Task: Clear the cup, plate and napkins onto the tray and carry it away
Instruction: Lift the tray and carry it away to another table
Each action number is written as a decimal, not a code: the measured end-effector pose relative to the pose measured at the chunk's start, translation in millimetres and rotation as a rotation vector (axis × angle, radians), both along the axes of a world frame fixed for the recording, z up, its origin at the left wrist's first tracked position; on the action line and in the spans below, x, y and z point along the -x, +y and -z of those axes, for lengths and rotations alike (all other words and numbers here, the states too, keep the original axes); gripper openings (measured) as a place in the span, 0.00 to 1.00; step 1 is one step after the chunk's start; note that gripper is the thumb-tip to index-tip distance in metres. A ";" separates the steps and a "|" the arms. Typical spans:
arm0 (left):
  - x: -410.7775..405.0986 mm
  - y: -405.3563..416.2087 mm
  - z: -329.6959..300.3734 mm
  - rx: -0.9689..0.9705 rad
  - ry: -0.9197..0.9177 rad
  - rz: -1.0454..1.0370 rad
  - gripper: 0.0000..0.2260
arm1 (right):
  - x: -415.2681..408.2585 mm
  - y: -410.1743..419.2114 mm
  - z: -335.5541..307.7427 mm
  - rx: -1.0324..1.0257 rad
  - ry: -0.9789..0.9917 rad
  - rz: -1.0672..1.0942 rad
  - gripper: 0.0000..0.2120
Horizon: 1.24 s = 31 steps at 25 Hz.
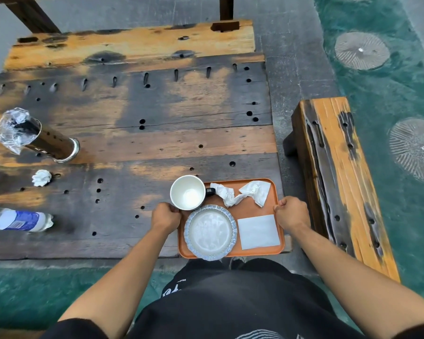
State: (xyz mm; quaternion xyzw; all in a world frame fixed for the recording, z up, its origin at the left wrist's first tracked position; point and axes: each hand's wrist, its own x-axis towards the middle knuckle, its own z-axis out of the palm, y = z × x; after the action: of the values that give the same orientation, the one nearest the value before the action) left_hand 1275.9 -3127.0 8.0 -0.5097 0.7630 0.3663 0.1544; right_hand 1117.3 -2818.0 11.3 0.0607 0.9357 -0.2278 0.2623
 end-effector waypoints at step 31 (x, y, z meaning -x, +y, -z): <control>36.6 19.0 61.5 -0.001 -0.138 0.089 0.01 | 23.8 16.9 56.6 -0.089 -0.096 0.032 0.06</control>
State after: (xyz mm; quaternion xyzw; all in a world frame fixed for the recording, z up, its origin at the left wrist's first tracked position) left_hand 1239.3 -3108.0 -53.5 -0.4992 0.7723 0.3234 0.2230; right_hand 1093.5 -2801.1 -45.2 0.0984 0.9302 -0.1869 0.3001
